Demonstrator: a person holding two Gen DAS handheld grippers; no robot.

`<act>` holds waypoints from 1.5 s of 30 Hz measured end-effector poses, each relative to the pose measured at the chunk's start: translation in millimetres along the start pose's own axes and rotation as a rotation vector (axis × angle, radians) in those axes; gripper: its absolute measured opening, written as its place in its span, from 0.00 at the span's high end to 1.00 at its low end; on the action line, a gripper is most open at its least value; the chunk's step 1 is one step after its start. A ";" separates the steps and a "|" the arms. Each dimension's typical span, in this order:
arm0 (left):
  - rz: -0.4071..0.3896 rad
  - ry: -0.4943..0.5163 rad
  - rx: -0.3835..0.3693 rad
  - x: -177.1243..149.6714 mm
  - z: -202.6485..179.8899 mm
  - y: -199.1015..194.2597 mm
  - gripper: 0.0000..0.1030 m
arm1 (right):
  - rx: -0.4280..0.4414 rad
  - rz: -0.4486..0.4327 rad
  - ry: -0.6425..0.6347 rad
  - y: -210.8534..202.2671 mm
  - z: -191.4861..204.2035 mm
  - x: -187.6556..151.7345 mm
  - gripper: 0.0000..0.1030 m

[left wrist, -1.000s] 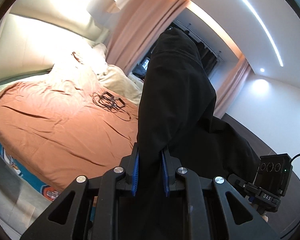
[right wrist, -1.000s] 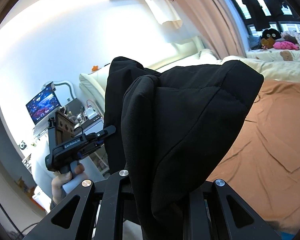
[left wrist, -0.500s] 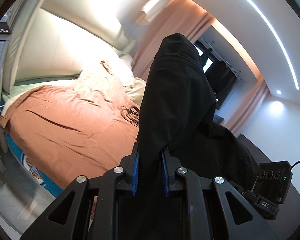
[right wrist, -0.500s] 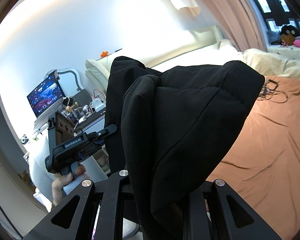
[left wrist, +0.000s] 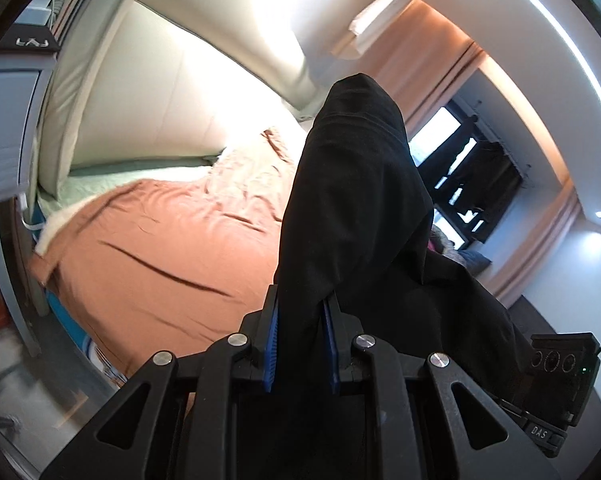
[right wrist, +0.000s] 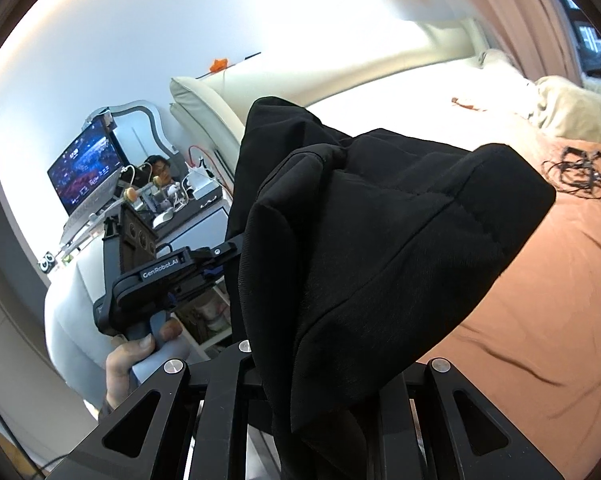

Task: Fold large clothes
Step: 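Lift the folded jacket with both grippers and carry it toward the headboard, then lower the held jacket onto the bed beside the headboard with both grippers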

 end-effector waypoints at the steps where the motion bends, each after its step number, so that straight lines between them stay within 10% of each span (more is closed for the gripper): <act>1: 0.001 0.001 0.009 7.3 6.5 4.8 0.80 | 0.008 0.002 0.008 10.4 -1.8 3.6 0.84; 14: 0.016 0.056 0.126 91.3 90.8 58.4 0.80 | 0.132 0.031 0.104 145.9 -15.2 49.9 0.84; 26: 0.157 0.102 0.287 89.9 155.1 161.0 0.81 | 0.226 0.125 0.318 253.0 -82.7 36.2 0.84; 39: 0.201 0.219 0.403 82.9 166.9 253.8 0.81 | 0.028 0.147 0.381 303.3 -204.3 29.0 0.83; 45: 0.283 0.195 0.418 52.1 172.7 238.5 0.81 | -0.131 0.246 0.544 316.3 -276.2 -23.6 0.60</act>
Point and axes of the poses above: each gripper's, at about its wrist camera, not at the fingertips, and y roughly the way its jaws point, z to its left, x to its top, the point moved 10 cm from there along y, roughly the way its jaws point, and after that the axes turned 6 degrees about y, right-handed, at the moved point
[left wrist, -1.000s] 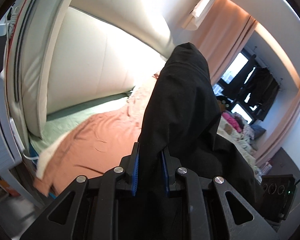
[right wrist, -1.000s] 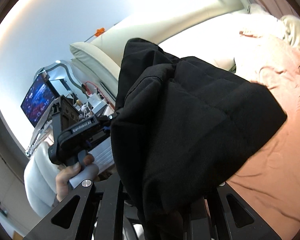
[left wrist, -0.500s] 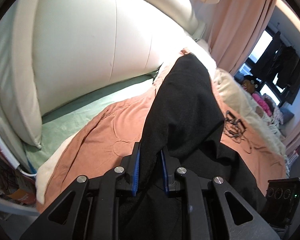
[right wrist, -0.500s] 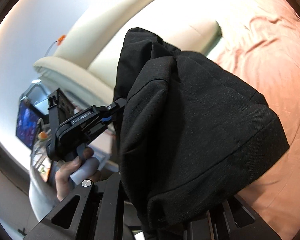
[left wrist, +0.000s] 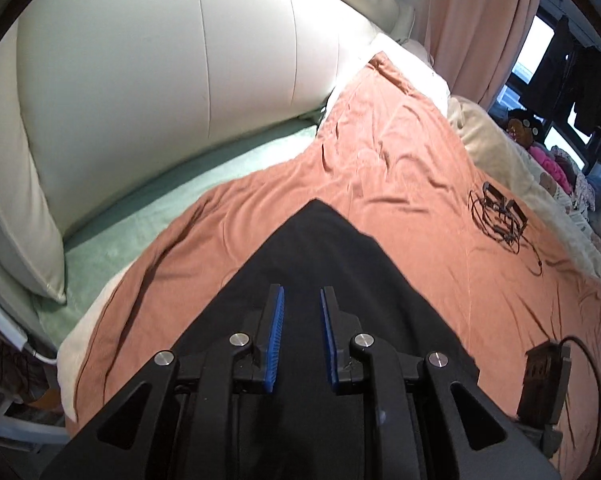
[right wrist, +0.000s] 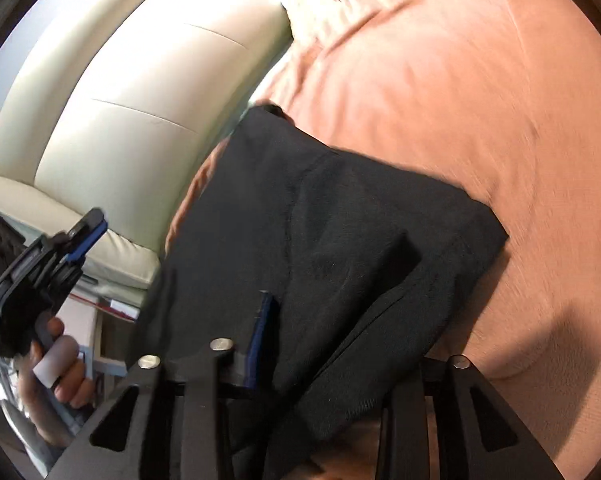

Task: Fold large clothes
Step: 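Lower the held jacket onto the bed beside the headboard with both grippers, then open both grippers and pull them back from the placed jacket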

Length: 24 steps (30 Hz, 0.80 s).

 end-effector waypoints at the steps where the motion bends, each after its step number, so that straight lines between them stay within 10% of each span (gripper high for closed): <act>1: 0.011 -0.005 0.003 -8.6 1.9 -4.9 0.81 | -0.018 -0.009 -0.013 -2.7 -2.4 -1.5 0.58; 8: 0.042 -0.096 -0.049 -56.2 4.0 -33.4 0.81 | -0.187 -0.087 -0.054 -43.8 -9.5 6.1 0.56; 18: 0.042 -0.123 -0.117 -94.5 -32.7 -86.9 0.80 | -0.187 -0.095 -0.144 -93.3 12.2 -11.4 0.56; 22: 0.008 -0.112 -0.105 -99.4 -47.4 -114.6 0.37 | -0.192 -0.093 -0.157 -115.5 20.0 -26.6 0.47; 24: -0.019 -0.108 -0.099 -102.1 -54.5 -130.0 0.32 | -0.187 -0.112 -0.167 -132.0 25.3 -33.8 0.39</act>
Point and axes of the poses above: each gripper's, at about its wrist camera, not at the fingertips, and y roughly the way its jaws point, z to its left, x to its top, the point moved 10 cm from there along y, roughly the way its jaws point, and after that the axes turned 6 degrees about y, right-handed, at the moved point
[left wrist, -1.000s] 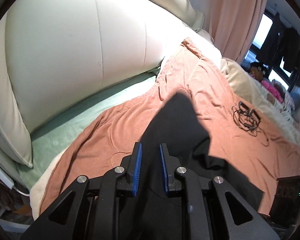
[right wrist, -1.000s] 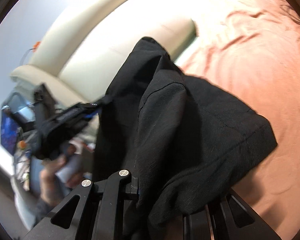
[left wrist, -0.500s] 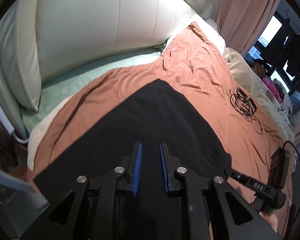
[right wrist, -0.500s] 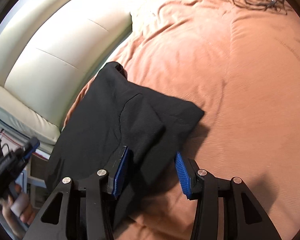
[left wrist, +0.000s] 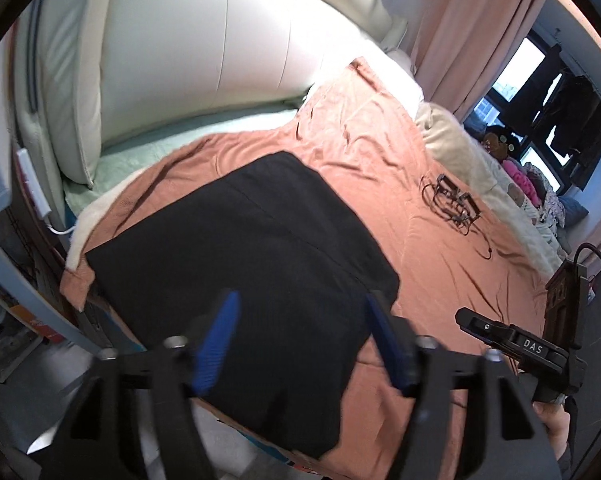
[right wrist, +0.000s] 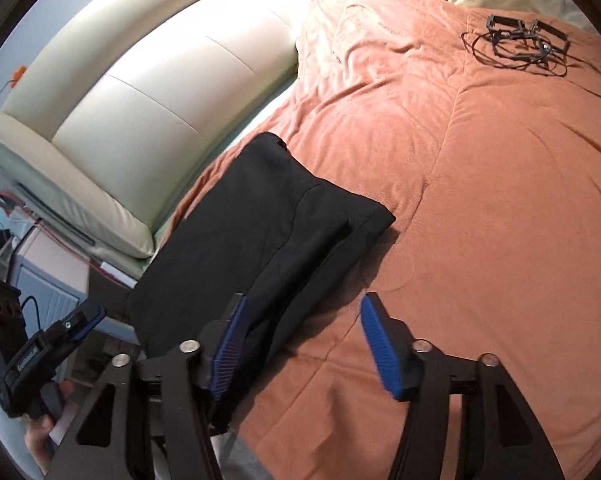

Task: Fold large clothes
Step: 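Open both grippers and pull them back from the placed jacket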

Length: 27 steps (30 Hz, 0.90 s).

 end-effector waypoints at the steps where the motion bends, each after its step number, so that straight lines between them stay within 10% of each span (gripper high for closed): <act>1: -0.011 0.002 -0.004 -1.9 -6.7 -9.2 0.32 | 0.001 -0.008 -0.007 -7.0 1.9 -1.5 0.38; 9: -0.048 0.050 -0.021 -20.1 -47.0 -47.2 0.30 | -0.017 -0.044 -0.053 -69.5 2.9 -21.4 0.26; 20: -0.150 0.121 -0.004 -63.9 -118.7 -113.0 0.01 | -0.091 -0.127 -0.125 -167.7 -30.8 -54.3 0.00; 27: -0.145 0.163 0.003 -95.2 -158.1 -141.6 0.01 | -0.103 -0.188 -0.136 -237.8 -55.7 -74.9 0.00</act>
Point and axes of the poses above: each gripper's, at about its wrist camera, not at the fingertips, and y roughly the way its jaws point, z to its left, x to its top, the point moved 10 cm from there along y, roughly the way its jaws point, and after that the axes turned 6 degrees about y, right-handed, at the moved point
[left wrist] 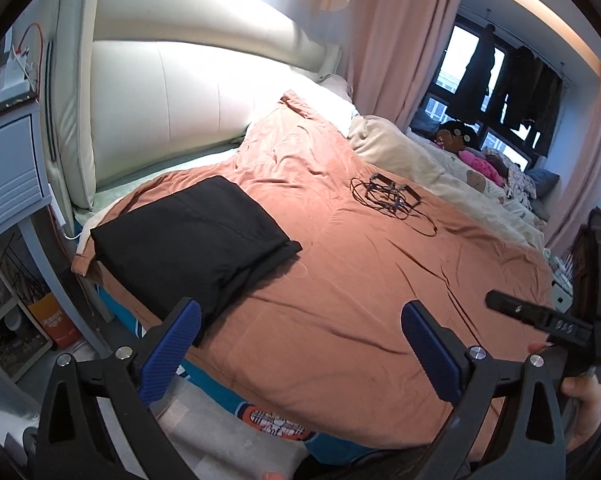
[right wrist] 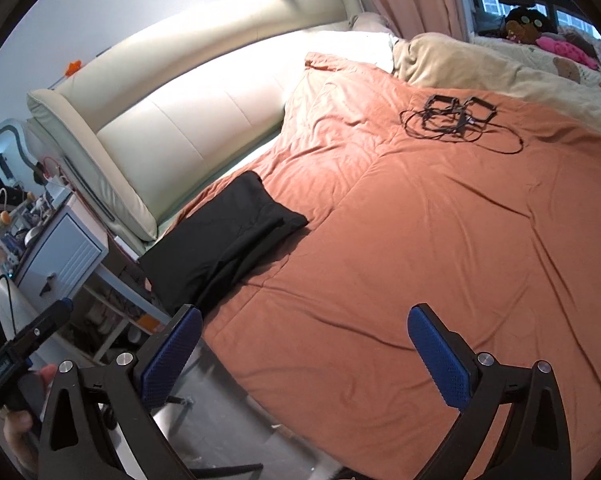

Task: Fold large clothes

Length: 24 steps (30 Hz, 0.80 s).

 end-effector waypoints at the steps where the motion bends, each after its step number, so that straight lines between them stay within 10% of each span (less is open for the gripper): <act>1: -0.001 0.007 -0.005 -3.0 -5.7 -5.0 0.01 | 0.001 -0.009 0.002 -10.1 -3.9 -2.8 0.00; 24: -0.129 0.158 -0.062 -58.1 -88.8 -117.1 0.01 | -0.117 -0.174 0.045 -147.6 -54.9 -85.7 0.00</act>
Point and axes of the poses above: each gripper's, at about its wrist camera, not at the fingertips, and y roughly the way its jaws point, z to its left, x to its top, the point moved 10 cm from there along y, roughly the way its jaws point, and after that the axes turned 6 degrees about y, right-handed, at the moved point
